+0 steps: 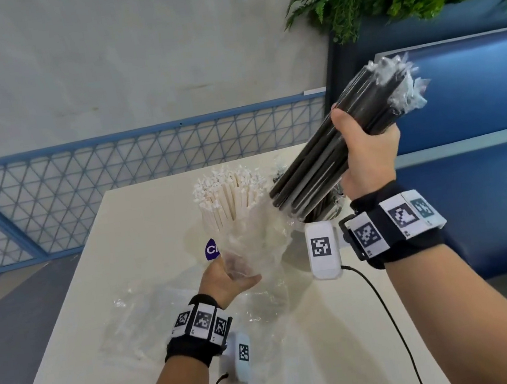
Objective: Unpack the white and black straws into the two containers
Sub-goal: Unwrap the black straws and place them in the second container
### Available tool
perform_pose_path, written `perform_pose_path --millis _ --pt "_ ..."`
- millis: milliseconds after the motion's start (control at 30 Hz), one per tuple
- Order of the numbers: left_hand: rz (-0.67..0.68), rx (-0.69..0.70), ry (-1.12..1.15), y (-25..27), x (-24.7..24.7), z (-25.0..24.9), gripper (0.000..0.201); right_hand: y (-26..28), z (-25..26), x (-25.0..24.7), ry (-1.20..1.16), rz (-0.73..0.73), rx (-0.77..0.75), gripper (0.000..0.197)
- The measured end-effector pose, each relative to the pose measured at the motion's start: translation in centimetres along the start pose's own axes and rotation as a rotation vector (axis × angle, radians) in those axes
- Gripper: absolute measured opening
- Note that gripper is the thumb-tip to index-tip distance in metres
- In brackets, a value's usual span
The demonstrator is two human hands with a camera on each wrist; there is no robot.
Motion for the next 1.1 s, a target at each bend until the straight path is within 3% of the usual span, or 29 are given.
perform_pose_path --millis 167,233,367,533,600,800,867,1100 --pt "-0.020 -0.023 0.042 0.0 -0.4 0.8 0.038 1.7 1.2 0.5 0.174 0.016 -0.186 0.038" --pt "-0.024 -0.021 0.044 0.0 -0.6 0.9 0.034 2.1 0.4 0.8 0.221 0.057 -0.205 0.026" --pt "-0.033 -0.001 0.061 0.3 -1.2 0.8 0.030 2.7 -2.2 0.8 0.305 0.093 -0.177 0.036" --pt "-0.043 0.020 0.144 0.4 -1.7 0.8 0.060 2.9 -6.0 0.3 0.365 0.140 -0.111 0.023" --pt "-0.050 0.022 0.174 0.3 -1.7 0.8 0.067 3.1 -7.1 0.3 0.359 0.153 -0.088 0.030" --pt "-0.041 0.043 0.215 0.4 -1.3 0.8 0.066 2.6 -9.2 -0.2 0.464 0.157 -0.015 0.018" --pt "-0.034 0.055 0.230 0.4 -1.3 0.7 0.063 2.6 -9.8 -0.3 0.493 0.167 -0.015 0.033" --pt "-0.045 0.097 0.237 0.7 -1.5 0.2 0.032 2.2 -10.6 -0.8 0.577 0.207 0.019 0.028"
Point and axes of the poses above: each hand's wrist, its own y-axis away from the middle knuckle, its own x-axis out of the palm, z = x × y, the point moved 9 cm from there along -y, towards the middle knuckle, and after that the axes turned 1 degree about y, right-handed, at the moved point
